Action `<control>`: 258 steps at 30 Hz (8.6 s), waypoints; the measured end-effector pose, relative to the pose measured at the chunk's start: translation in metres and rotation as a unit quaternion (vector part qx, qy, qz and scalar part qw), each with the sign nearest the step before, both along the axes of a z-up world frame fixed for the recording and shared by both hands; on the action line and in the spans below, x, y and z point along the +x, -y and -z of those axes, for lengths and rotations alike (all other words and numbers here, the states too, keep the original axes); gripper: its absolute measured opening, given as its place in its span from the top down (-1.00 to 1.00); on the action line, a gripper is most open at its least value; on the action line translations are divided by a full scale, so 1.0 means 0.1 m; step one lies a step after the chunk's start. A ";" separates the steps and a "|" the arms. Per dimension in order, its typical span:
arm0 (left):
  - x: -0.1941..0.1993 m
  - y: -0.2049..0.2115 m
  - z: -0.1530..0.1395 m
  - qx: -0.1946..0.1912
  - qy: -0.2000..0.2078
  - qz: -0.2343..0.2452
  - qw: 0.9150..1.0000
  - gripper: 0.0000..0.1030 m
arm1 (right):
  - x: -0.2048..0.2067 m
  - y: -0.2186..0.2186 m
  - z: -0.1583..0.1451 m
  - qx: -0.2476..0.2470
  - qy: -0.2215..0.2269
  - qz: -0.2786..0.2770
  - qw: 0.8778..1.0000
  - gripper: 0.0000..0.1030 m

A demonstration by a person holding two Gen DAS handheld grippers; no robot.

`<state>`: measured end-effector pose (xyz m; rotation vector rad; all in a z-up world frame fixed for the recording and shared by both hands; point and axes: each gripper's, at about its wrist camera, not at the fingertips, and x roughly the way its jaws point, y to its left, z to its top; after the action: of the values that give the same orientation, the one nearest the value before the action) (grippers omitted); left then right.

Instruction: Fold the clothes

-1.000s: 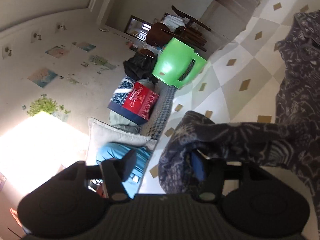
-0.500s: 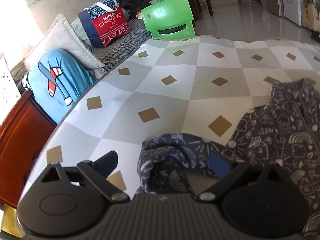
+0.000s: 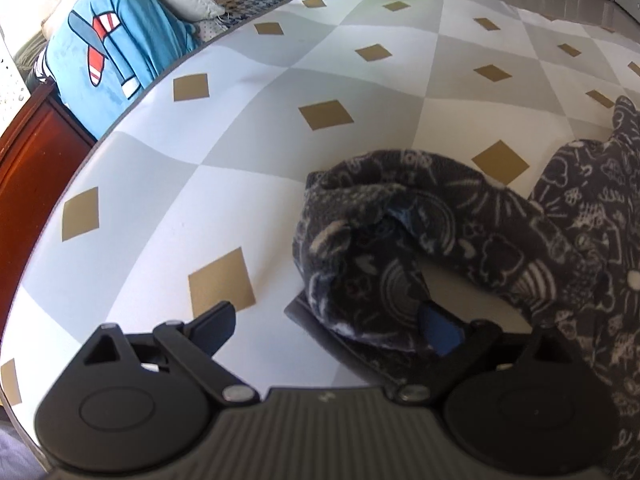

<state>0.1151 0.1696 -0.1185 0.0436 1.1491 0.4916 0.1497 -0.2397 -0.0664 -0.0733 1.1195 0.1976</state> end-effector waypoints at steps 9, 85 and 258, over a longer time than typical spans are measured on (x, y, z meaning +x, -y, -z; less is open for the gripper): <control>0.05 0.08 -0.02 0.029 -0.010 -0.008 0.999 -0.17 | 0.00 0.03 -0.02 -0.001 0.003 0.000 1.000 0.30; 0.37 1.74 -0.26 0.123 0.039 0.156 0.979 -0.99 | 0.16 2.31 -0.20 0.118 0.057 0.253 0.959 0.25; 1.05 1.55 0.18 -0.121 0.024 0.090 0.988 -0.99 | 0.97 0.38 0.48 0.059 0.044 0.116 0.990 0.67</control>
<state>0.2205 0.0145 -0.1363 -0.0749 1.1385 0.1908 0.2470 -0.2772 -0.1146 0.1525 1.0168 0.0511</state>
